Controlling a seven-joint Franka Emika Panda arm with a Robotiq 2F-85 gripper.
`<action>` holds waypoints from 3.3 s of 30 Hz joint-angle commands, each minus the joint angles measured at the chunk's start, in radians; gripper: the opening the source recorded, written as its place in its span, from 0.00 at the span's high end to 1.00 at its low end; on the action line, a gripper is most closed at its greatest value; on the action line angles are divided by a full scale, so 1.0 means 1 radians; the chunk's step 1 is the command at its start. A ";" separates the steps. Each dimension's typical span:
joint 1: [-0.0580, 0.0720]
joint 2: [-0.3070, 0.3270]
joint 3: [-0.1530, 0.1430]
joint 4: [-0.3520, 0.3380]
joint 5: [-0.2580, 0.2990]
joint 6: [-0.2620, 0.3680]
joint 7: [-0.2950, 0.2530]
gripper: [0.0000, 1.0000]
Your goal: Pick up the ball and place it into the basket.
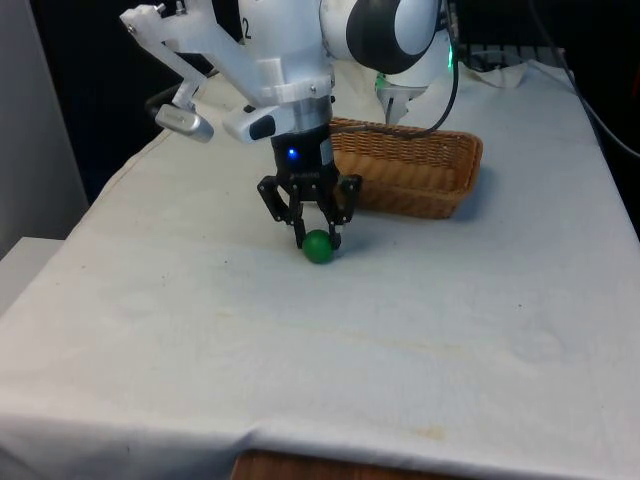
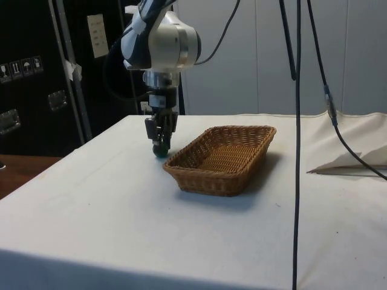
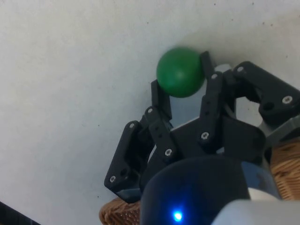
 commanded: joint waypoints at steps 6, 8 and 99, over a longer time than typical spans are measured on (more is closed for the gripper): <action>0.017 -0.017 -0.019 -0.017 -0.012 0.003 0.006 1.00; 0.021 -0.023 -0.024 -0.022 -0.015 0.002 0.006 1.00; 0.048 -0.800 -0.073 -0.537 -0.755 0.015 0.318 1.00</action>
